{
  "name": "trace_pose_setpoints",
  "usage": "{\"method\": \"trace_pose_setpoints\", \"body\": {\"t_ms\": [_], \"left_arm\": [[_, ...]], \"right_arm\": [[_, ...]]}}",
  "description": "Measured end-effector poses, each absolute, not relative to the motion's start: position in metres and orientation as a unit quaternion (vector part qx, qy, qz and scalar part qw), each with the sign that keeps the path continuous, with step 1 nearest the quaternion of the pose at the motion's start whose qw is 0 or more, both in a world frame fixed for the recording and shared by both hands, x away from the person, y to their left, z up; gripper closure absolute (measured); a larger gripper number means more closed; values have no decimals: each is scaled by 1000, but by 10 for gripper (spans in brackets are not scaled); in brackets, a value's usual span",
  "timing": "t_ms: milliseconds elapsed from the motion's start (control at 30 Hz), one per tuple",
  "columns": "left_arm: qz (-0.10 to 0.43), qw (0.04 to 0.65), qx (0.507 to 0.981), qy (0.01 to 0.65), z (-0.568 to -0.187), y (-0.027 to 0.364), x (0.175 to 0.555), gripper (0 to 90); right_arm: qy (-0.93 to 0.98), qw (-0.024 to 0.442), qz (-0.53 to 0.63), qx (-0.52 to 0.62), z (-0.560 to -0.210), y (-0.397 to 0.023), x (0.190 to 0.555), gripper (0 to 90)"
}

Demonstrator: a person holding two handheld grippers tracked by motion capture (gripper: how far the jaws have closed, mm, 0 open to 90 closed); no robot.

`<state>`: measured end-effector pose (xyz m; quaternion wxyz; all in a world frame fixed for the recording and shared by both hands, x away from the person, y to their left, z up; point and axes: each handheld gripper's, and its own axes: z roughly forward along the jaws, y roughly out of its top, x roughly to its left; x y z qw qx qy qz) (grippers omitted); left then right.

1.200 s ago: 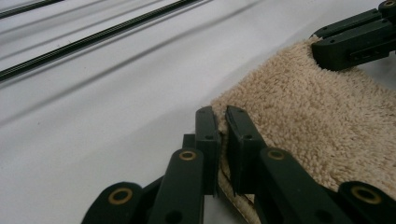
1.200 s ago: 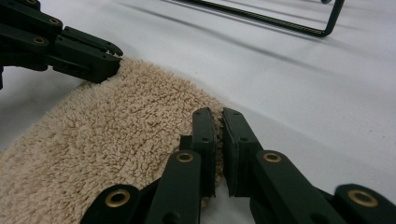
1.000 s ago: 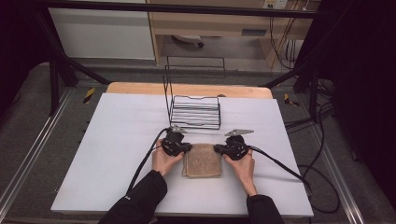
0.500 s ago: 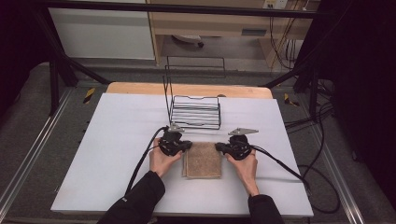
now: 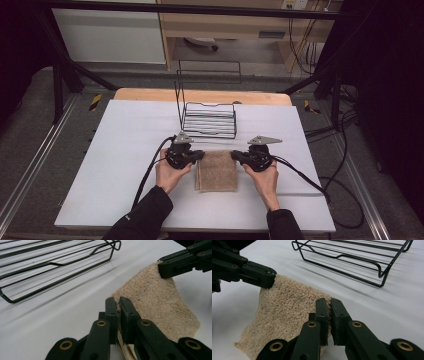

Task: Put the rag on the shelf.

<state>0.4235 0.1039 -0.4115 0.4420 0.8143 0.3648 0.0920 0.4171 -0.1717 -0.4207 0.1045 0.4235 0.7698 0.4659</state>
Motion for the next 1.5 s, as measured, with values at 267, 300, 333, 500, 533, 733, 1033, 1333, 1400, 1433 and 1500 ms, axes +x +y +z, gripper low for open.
{"method": "trace_pose_setpoints", "body": {"t_ms": [267,300,333,500,533,733,1033,1333,1400,1433,1500], "left_arm": [[97,448,812,361,-406,106,418,854],[98,450,811,360,-406,106,417,854],[98,451,811,360,-405,106,416,854],[103,456,808,357,-401,108,412,854],[103,458,807,358,-401,108,412,854],[104,469,801,356,-395,111,408,854],[111,481,796,349,-385,111,404,854],[123,490,792,342,-374,112,401,854],[125,492,791,340,-371,113,400,854],[126,493,791,340,-370,113,400,854],[128,496,789,338,-368,113,399,854]], "right_arm": [[768,106,473,418,-415,-172,412,854],[769,107,473,415,-414,-173,412,854],[768,106,475,416,-413,-172,411,853],[769,110,478,410,-408,-172,407,854],[770,112,479,407,-407,-172,406,855],[768,119,487,399,-399,-172,400,854],[764,134,496,390,-388,-174,395,856],[760,144,506,381,-377,-174,392,856],[758,147,509,380,-375,-175,391,856],[758,149,510,378,-373,-175,391,856],[757,151,513,376,-371,-175,390,856]]}}
